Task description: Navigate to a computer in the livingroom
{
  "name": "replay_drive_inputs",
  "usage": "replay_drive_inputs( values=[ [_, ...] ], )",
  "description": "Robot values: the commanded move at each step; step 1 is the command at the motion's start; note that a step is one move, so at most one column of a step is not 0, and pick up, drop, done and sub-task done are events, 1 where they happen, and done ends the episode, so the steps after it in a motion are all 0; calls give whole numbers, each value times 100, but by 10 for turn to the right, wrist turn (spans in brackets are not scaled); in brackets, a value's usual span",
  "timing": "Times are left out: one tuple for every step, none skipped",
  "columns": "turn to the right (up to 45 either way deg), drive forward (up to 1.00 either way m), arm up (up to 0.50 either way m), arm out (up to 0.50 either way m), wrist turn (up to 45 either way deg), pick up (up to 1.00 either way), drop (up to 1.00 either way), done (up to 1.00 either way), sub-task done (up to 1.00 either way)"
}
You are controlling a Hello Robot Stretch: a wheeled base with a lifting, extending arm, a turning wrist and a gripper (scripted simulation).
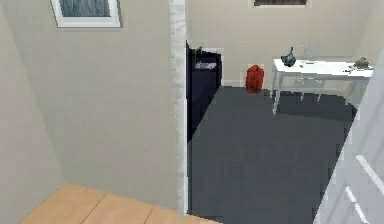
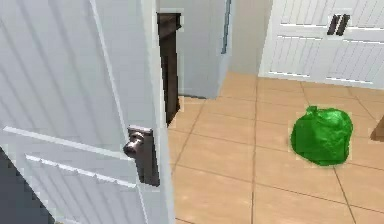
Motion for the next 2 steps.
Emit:
replay_drive_inputs(
  values=[
    [150, 0, 0, 0, 0, 0, 0, 0, 0],
    [0, 100, 0, 0, 0, 0, 0, 0, 0]
  ],
)
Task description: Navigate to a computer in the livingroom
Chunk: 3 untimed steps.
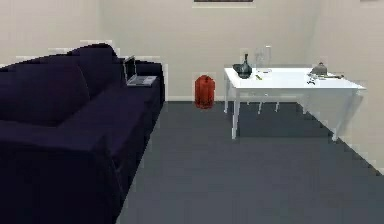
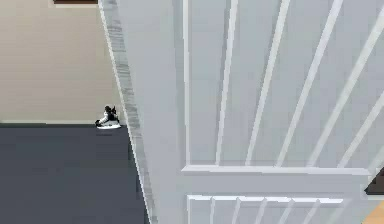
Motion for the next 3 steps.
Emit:
replay_drive_inputs(
  values=[
    [0, 100, 0, 0, 0, 0, 0, 0, 0],
    [30, 0, 0, 0, 0, 0, 0, 0, 0],
    [0, 100, 0, 0, 0, 0, 0, 0, 0]
  ],
)
